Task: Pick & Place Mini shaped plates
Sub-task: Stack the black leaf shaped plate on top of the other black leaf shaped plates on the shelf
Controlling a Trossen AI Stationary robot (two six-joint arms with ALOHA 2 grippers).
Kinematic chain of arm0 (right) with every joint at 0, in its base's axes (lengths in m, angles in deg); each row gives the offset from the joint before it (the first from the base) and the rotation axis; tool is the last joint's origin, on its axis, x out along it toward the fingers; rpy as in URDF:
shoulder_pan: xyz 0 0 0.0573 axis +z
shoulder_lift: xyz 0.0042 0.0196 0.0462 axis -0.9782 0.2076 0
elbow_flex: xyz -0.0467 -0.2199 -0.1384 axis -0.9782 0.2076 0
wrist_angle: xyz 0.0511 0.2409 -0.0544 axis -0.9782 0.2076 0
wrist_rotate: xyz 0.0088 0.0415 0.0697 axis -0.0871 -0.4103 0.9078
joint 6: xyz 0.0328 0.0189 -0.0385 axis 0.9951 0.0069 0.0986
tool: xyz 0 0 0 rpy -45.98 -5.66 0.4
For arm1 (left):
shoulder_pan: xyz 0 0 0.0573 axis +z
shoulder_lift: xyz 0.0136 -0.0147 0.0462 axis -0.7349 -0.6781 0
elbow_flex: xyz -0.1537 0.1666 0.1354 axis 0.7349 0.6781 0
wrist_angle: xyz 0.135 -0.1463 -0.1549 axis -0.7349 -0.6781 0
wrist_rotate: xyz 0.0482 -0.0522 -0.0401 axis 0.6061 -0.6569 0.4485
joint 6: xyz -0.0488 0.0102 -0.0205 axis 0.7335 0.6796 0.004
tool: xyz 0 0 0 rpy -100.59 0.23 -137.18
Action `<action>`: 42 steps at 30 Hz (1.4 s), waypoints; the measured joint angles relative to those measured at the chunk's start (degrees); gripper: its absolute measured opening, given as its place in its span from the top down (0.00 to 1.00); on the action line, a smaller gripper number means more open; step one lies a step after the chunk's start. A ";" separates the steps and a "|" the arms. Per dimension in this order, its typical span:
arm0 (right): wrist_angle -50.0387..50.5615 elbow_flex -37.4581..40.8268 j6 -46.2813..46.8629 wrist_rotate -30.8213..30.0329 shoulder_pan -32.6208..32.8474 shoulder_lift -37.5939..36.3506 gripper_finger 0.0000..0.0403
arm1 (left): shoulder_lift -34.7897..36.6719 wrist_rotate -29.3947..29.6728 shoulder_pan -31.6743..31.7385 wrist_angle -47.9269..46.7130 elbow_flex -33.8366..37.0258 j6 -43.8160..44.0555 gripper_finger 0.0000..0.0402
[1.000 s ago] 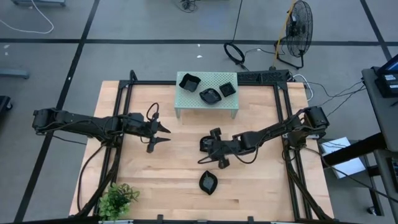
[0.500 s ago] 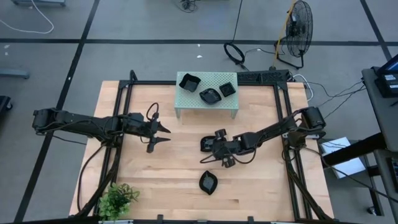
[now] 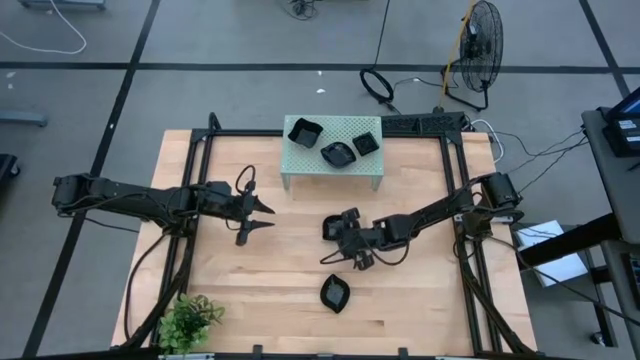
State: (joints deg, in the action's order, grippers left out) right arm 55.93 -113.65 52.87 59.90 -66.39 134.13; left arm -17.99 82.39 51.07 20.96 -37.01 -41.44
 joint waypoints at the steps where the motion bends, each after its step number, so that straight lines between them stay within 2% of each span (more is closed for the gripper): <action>1: -0.18 -0.01 0.37 0.00 -0.01 0.00 0.99 | 0.00 0.00 0.00 0.01 0.00 0.00 0.58; 8: -0.13 -2.10 0.50 -3.11 0.41 -1.18 1.00 | 0.00 0.00 -0.01 -0.01 0.00 -0.02 0.58; 14: 0.19 -8.75 0.10 -7.15 0.49 -3.64 1.00 | -0.02 0.00 0.00 0.25 0.00 -0.01 0.58; 16: -0.74 -11.72 -0.18 -10.28 -0.04 -4.56 1.00 | -0.01 0.00 -0.01 0.33 0.00 -0.01 0.58; 21: -0.06 -17.87 -0.07 -22.73 -3.17 -6.47 1.00 | -0.02 0.00 -0.01 0.41 0.00 0.10 0.58; 23: 1.07 -19.87 1.41 -24.76 -5.50 -7.11 1.00 | -0.02 0.00 0.00 0.39 0.00 0.10 0.58; 25: 4.54 -20.91 4.90 -24.44 -8.36 -8.37 1.00 | -0.02 0.00 0.00 0.37 0.00 0.16 0.58; 30: 13.50 -21.42 13.78 -18.64 -15.99 -8.83 1.00 | -0.02 0.00 0.00 -0.14 0.00 0.06 0.58; 36: 15.46 -21.48 15.51 -11.71 -19.56 -9.09 1.00 | -0.01 0.00 -0.01 -0.10 0.00 0.01 0.58; 42: 15.54 -21.47 12.04 -11.69 -19.53 -9.07 1.00 | -0.01 0.00 0.00 -0.07 0.00 0.01 0.58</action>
State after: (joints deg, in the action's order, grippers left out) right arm 71.47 -135.11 64.91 48.21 -85.92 125.06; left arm -18.00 82.39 51.07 20.89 -37.01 -41.43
